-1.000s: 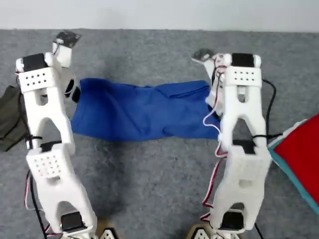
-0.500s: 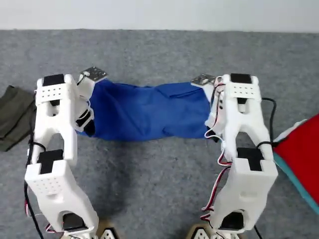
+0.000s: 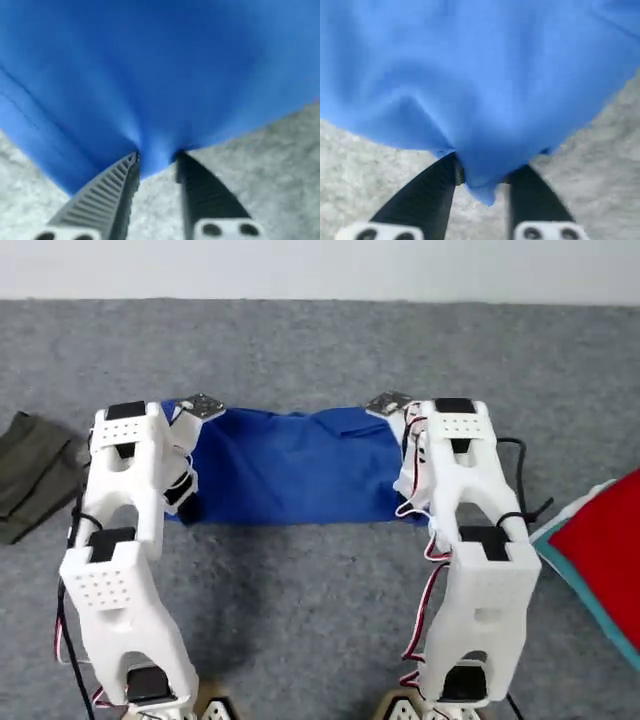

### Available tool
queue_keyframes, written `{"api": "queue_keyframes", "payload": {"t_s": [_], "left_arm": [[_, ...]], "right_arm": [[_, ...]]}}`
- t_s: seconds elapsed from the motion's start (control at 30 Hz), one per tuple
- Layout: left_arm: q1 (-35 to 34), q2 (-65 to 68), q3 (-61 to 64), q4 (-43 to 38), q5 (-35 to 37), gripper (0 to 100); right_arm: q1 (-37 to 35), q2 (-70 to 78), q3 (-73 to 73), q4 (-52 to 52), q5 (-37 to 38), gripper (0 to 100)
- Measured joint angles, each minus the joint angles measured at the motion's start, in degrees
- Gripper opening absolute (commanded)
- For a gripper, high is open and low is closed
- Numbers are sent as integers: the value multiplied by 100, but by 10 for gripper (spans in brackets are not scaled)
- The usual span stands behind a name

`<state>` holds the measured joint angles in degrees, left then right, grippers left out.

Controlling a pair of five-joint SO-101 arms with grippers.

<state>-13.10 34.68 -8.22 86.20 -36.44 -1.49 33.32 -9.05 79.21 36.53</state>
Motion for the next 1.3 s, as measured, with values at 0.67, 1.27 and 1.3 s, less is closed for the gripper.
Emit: {"api": "queue_keyframes", "payload": {"t_s": [0.67, 1.27, 1.3], "left_arm": [[35, 756, -2347, 1257, 0, 12], [-677, -448, 633, 1257, -967, 12], [-703, -703, 958, 1257, -1108, 12]], "right_arm": [[-79, -607, 70, 615, 554, 9], [563, -1477, 967, 2119, 1785, 10], [554, -1697, 1266, 2119, 1890, 9]]}}
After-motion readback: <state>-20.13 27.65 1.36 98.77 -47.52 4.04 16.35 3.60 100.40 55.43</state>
